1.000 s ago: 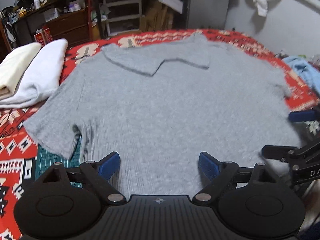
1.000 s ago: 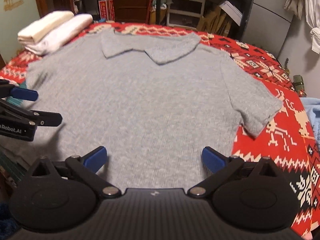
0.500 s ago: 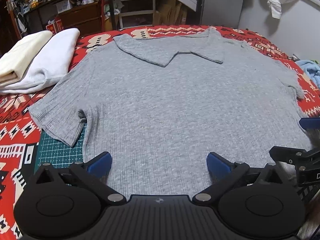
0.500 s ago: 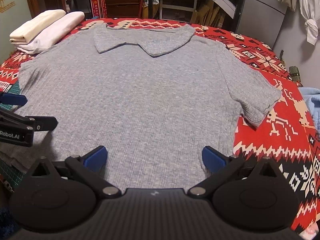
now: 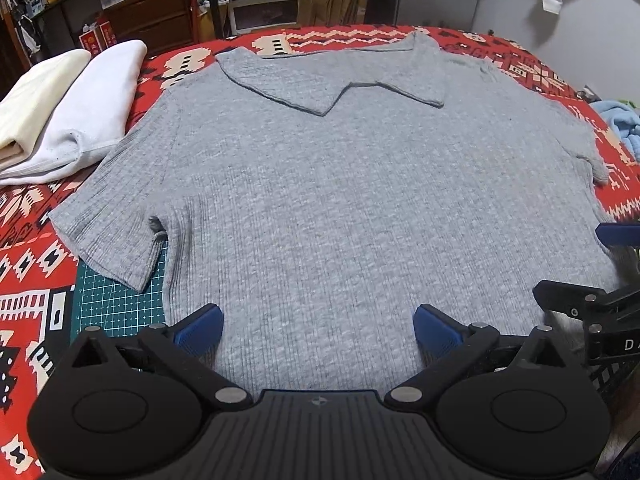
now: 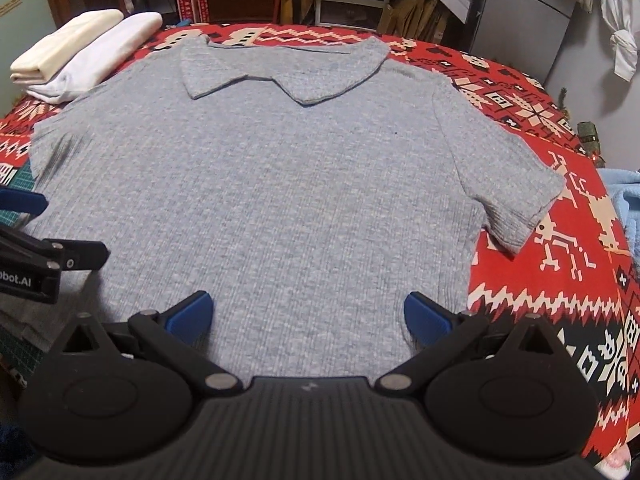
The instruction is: Fold clothes
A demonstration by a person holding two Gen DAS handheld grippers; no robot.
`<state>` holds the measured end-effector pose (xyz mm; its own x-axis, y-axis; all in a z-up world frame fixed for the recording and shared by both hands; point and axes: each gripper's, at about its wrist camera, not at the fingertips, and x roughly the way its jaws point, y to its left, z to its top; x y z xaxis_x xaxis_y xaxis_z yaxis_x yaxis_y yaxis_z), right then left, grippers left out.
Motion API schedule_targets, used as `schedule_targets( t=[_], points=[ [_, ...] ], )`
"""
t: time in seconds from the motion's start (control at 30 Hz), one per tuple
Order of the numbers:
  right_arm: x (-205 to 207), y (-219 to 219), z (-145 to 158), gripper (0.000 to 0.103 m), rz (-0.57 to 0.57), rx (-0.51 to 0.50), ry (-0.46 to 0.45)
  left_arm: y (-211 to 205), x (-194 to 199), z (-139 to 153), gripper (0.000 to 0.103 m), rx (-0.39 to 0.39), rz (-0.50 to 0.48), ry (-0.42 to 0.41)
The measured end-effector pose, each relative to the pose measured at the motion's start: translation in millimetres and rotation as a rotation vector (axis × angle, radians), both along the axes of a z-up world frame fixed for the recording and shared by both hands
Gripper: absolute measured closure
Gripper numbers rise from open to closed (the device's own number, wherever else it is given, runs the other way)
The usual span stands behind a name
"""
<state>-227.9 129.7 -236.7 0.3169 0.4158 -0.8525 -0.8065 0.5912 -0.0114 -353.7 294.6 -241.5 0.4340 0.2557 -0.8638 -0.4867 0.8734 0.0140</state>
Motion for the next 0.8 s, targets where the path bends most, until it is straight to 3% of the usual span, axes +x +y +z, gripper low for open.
schedule_targets(
  t=[0.07,0.13,0.17,0.37,0.43,0.5,0.6,0.8],
  points=[
    [2,1,3,0.001,-0.002,-0.018,0.022,3,2,2,0.003,-0.005,-0.001,0.015],
    [4,-2,12,0.003,-0.019,-0.003,0.025,9,-1,10,0.024,-0.015,0.028,0.018],
    [5,-6,19,0.004,-0.034,0.02,0.018,15,-6,15,0.027,-0.028,0.043,0.006],
    [24,-32,57,0.013,-0.163,0.151,0.035,76,-51,57,0.028,-0.021,0.213,-0.147],
    [32,-42,65,0.015,-0.213,0.183,0.059,106,-66,63,0.036,-0.018,0.283,-0.171],
    [40,-51,69,0.021,-0.258,0.208,0.077,138,-78,63,0.046,-0.005,0.356,-0.178],
    [46,-56,72,0.03,-0.304,0.214,0.08,180,-91,56,0.052,0.018,0.411,-0.183],
    [39,-55,73,0.041,-0.346,0.188,0.088,222,-81,30,0.066,0.053,0.395,-0.15]
  ],
)
